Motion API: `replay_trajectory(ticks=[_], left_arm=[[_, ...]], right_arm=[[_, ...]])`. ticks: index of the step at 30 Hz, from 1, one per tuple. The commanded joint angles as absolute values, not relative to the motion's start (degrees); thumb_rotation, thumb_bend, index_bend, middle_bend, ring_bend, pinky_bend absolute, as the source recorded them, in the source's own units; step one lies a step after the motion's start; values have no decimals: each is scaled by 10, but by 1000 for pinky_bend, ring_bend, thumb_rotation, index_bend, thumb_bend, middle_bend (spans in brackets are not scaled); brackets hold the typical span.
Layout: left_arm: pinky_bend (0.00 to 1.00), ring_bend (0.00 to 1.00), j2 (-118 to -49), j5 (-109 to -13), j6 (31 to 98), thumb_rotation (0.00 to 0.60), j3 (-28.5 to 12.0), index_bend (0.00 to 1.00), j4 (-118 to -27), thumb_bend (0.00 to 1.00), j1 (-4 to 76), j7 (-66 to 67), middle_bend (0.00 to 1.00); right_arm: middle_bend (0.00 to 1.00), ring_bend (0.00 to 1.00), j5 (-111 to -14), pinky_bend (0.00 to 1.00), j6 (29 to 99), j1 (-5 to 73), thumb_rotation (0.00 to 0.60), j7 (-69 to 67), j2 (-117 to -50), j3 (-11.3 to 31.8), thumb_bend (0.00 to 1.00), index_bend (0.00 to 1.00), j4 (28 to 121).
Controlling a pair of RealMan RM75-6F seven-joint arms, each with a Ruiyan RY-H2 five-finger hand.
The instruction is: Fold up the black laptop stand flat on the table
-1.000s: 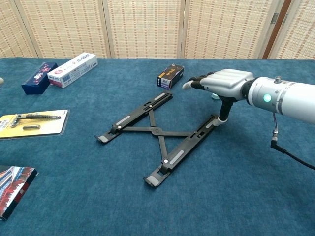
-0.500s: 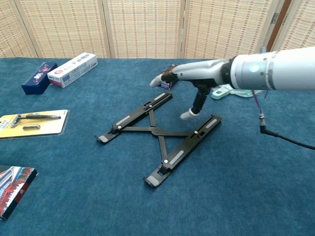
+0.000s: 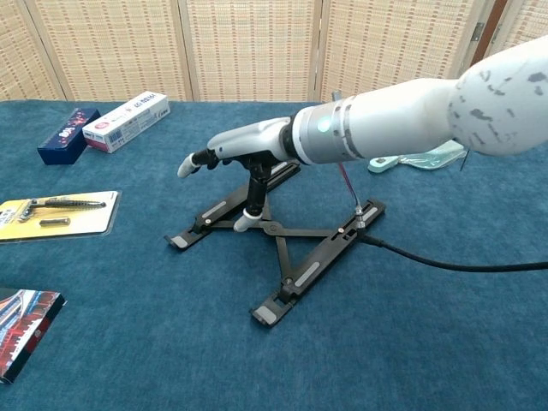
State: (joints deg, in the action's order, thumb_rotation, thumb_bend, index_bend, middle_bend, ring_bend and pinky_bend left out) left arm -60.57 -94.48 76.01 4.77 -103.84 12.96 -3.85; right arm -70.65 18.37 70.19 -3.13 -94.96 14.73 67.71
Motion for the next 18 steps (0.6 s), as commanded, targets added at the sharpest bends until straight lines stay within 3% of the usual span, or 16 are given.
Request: replay_trajectory(ticks=[1,18], left_arm=[[19,108,-606,-943,759,600,47,6,-1039,268,130,-38,83],[16,108,-607,-940,759,600,46,6,-1032,268,127,-43,84]], right_arm=[[80,0,-698,0,170,719,600,-31,-972,143,108,0,651],[204,0,-682,0,160,756,600,-11,-1017,116,109,0,588]])
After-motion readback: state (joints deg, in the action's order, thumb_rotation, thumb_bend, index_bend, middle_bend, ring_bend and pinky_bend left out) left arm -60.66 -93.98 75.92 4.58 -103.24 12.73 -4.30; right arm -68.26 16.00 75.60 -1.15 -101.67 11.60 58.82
